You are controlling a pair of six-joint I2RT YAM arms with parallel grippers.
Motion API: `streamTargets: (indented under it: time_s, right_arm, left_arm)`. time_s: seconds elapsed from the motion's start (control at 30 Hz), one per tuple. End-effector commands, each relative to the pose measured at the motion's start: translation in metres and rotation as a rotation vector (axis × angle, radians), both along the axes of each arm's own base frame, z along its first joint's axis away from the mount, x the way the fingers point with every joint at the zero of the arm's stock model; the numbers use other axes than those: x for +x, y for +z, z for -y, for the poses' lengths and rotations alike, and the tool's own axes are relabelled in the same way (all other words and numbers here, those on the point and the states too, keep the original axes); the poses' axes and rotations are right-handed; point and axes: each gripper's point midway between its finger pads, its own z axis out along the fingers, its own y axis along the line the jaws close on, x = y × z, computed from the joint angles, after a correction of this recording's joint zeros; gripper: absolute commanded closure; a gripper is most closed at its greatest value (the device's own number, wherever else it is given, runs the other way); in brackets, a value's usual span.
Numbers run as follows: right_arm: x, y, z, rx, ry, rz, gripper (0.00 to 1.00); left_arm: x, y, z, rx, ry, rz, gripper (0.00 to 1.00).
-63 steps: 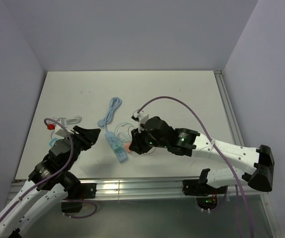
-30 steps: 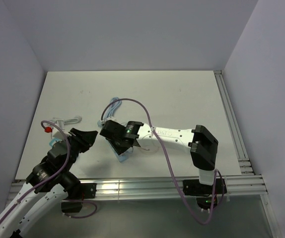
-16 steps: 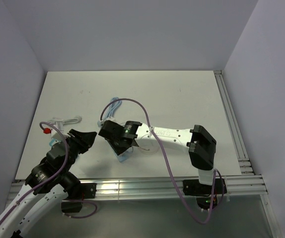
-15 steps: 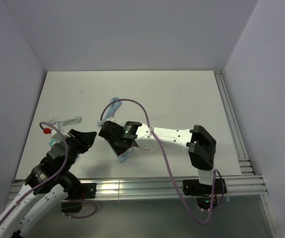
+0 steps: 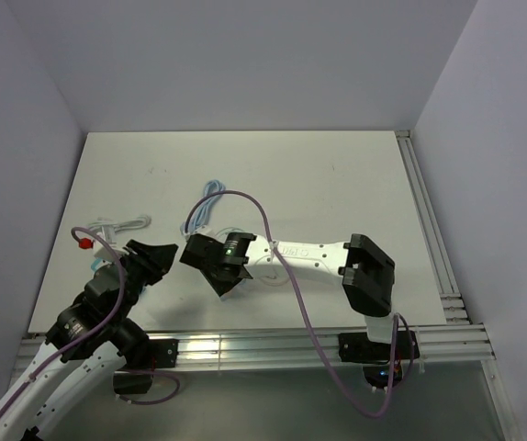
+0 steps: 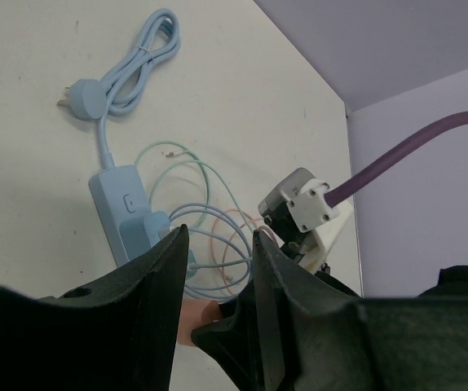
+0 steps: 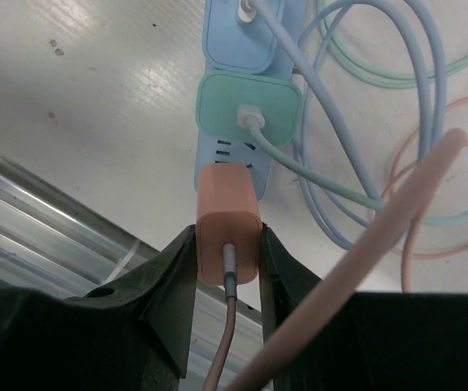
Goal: Insert the plug
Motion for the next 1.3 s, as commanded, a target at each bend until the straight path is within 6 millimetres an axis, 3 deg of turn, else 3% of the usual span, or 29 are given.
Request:
streamTargets:
  time_s: [0.0,0.8,1.27]
  right_arm:
    - [0.006,0.002,-0.007,-0.008,-0.027,0.018,1.00]
    - [0.017,0.006,-0.018,0.050,-0.073,0.074,1.00]
    - [0.011,-0.006,-0.017,0.016,-0.070,0.035,1.00]
  left_arm:
    - [-0.002,0.015,-0.005,-0.025,0.014,0.026,0.58]
    - [-0.004,0.018,-0.008,-0.037,0.022,0.042,0.57]
    - [-0.003,0.018,-0.006,-0.037,0.013,0.046,0.57]
